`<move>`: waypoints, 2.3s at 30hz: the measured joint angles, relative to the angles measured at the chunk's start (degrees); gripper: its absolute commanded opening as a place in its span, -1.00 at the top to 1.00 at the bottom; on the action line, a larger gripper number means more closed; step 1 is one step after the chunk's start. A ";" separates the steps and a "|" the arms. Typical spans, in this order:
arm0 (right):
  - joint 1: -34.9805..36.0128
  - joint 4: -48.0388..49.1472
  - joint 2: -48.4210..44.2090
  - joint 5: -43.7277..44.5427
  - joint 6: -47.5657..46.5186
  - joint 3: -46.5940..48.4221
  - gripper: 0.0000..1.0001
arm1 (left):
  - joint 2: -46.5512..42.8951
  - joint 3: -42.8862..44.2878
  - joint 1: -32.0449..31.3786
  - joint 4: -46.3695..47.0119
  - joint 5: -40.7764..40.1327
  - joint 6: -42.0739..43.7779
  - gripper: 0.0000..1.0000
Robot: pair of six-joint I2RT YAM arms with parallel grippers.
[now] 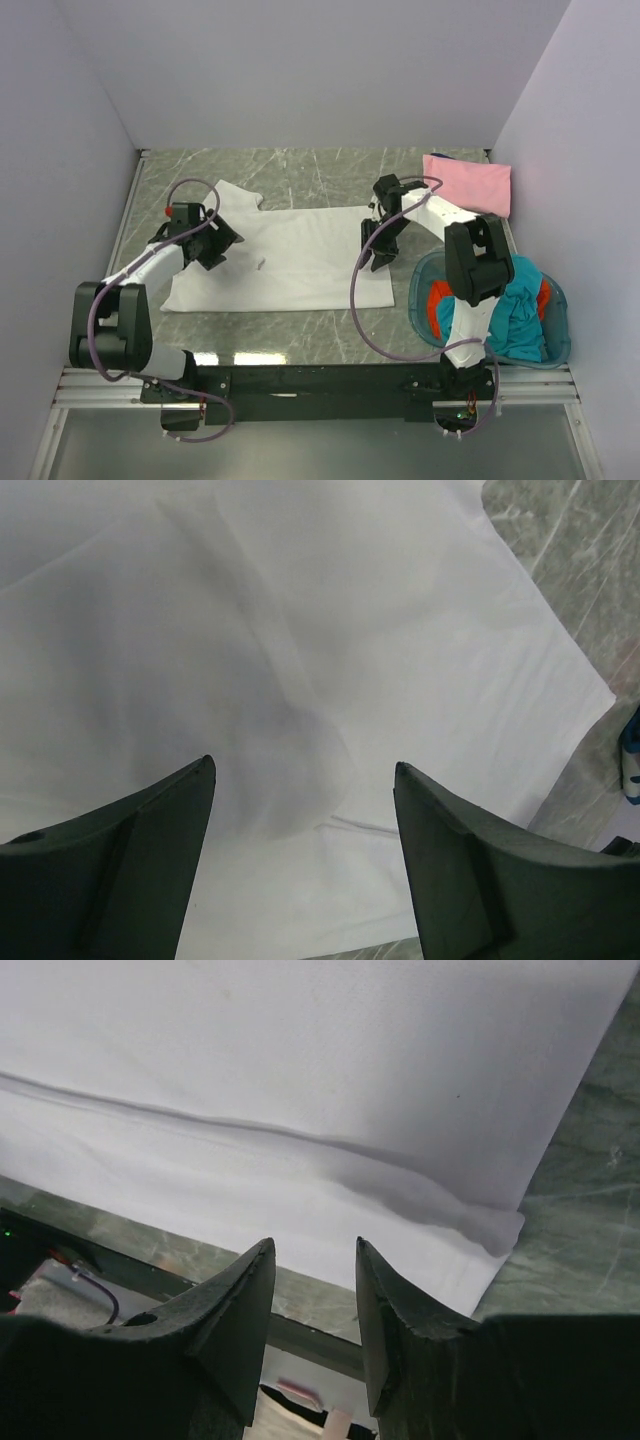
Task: Fold and stack the t-shirts
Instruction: Fold the tshirt
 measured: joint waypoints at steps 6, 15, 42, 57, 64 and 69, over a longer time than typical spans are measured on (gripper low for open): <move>0.00 2.67 0.85 0.63 0.02 -3.80 0.10 | 4.00 0.33 -0.35 1.57 0.00 0.76 -0.56; 0.00 4.79 -0.35 0.85 1.05 -10.01 0.10 | 6.45 -0.87 -0.35 3.04 -0.13 3.04 -0.56; 5.25 3.61 -13.51 0.81 4.59 -25.53 0.09 | -14.51 -13.33 -0.39 -6.03 -4.37 1.88 -0.59; 1.27 3.02 -15.10 15.78 5.38 -1.62 0.10 | -1.38 12.09 -0.39 -8.13 -4.72 8.50 -0.55; -3.98 7.96 -7.93 20.13 4.09 0.57 0.10 | 5.77 19.76 -0.39 -8.09 -4.66 10.54 -0.53; -5.97 10.54 -2.32 20.68 2.80 0.61 0.10 | 7.78 21.07 -0.39 -7.96 -4.63 10.91 -0.52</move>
